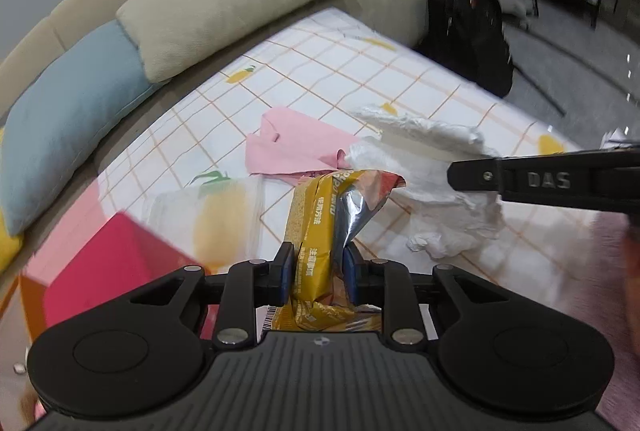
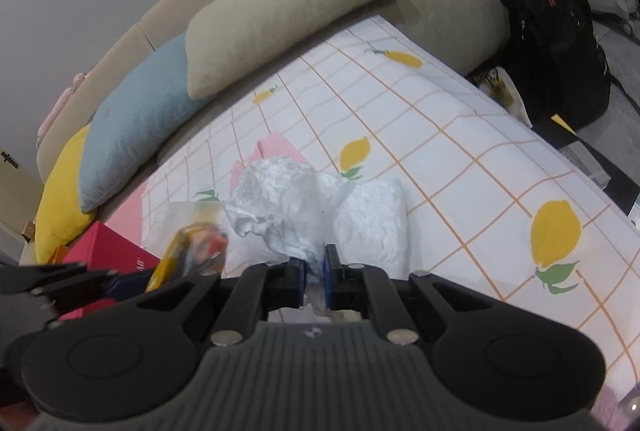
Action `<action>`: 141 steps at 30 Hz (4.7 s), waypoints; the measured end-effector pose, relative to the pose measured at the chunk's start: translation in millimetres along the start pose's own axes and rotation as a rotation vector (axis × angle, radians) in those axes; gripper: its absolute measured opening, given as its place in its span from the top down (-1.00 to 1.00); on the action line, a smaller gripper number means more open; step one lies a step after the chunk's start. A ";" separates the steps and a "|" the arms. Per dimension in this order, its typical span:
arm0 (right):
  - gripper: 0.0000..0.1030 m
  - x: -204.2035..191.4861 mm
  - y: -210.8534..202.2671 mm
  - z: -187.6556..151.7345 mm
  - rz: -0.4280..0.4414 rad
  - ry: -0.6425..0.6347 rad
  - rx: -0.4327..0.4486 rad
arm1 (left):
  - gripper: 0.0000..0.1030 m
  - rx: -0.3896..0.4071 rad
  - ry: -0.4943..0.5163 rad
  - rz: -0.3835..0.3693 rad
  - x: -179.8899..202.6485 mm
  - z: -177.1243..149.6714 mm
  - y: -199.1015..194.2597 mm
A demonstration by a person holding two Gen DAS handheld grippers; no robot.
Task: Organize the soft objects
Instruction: 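Grasp the yellow snack packet with the left gripper while the right grasps the white paper, then carry the snack packet and white paper over the box and open both grippers, then move both grippers to the pink cloth and grasp it with the right gripper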
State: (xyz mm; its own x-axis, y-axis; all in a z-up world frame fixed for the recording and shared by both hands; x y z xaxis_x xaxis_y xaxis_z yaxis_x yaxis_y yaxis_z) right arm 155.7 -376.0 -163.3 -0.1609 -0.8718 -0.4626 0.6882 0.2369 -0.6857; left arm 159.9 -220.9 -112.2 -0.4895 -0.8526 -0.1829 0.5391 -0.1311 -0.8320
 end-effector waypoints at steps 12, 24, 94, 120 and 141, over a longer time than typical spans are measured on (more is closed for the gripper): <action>0.89 -37.6 -58.1 -40.3 0.055 -0.043 0.021 | 0.45 0.053 -0.255 -0.118 -45.2 -51.5 -83.8; 0.89 -126.9 -106.3 -54.1 0.178 -0.212 0.008 | 0.52 0.145 -0.490 -0.072 -117.6 -112.5 -146.3; -0.09 -301.5 -12.5 -113.0 0.345 -0.609 -0.393 | 0.01 0.061 -0.776 0.057 -234.6 -193.4 -160.7; -0.25 -99.3 31.1 -13.3 -0.030 -0.508 0.045 | -0.12 0.110 -0.223 -0.093 -109.0 -20.7 -80.7; -0.21 -61.1 136.5 13.8 0.002 -0.601 0.036 | -0.30 -0.247 0.036 -0.017 -74.1 56.6 71.2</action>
State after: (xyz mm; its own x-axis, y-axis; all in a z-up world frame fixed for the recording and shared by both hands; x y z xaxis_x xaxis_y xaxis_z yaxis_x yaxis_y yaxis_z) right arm 269.2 -296.3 -220.9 0.2614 -0.9635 -0.0583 0.7132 0.2335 -0.6609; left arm 273.3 -195.7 -128.3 -0.5241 -0.8319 -0.1824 0.3488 -0.0143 -0.9371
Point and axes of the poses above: each gripper's, at about its wrist camera, not at the fingertips, and y roughly the way its jaws point, x to its right, z to its top, the point moved 1 cm from there along y, roughly the way its jaws point, and after that the axes turned 2 degrees about -y, right-handed, at the moved point
